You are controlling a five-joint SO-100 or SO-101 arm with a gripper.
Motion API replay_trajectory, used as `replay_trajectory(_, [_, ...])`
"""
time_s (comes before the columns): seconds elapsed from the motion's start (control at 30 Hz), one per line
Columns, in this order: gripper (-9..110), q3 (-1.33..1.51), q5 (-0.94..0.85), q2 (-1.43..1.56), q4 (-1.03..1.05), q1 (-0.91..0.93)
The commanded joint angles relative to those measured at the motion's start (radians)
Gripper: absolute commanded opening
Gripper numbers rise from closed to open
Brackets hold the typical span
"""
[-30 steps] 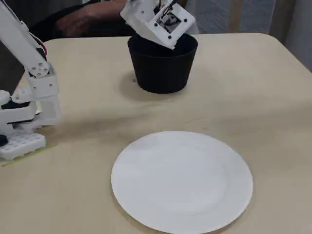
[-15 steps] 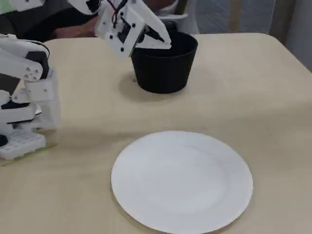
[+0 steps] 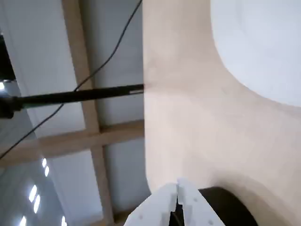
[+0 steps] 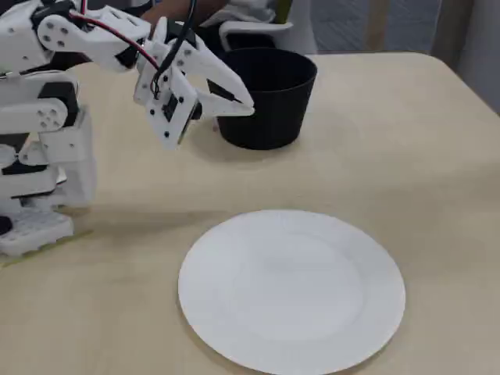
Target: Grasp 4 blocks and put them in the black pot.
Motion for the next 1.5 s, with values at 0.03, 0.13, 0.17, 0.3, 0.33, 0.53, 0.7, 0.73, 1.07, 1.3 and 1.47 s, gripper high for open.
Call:
replay_trajectory(0.03, [-2,0.051,0.0,0.071,0.031,-0.003])
replay_trajectory(0.13, [-2,0.081,-0.015,0.071,0.034,-0.009])
replay_trajectory(0.17, [-2,0.091,-0.02,0.071,0.034,-0.009])
replay_trajectory(0.3, [-2,0.15,-0.023,0.071,0.035,-0.006])
replay_trajectory(0.33, [-2,0.166,-0.026,0.071,0.035,-0.006])
replay_trajectory(0.53, [-2,0.207,-0.046,0.071,0.037,-0.005])
replay_trajectory(0.7, [-2,0.207,-0.035,0.071,0.038,-0.006])
replay_trajectory(0.73, [-2,0.207,-0.032,0.071,0.038,-0.009])
replay_trajectory(1.07, [-2,0.212,-0.034,0.071,0.028,-0.017])
replay_trajectory(1.3, [-2,0.212,-0.032,0.071,0.028,-0.017])
replay_trajectory(1.47, [-2,0.235,-0.034,0.072,-0.043,-0.017])
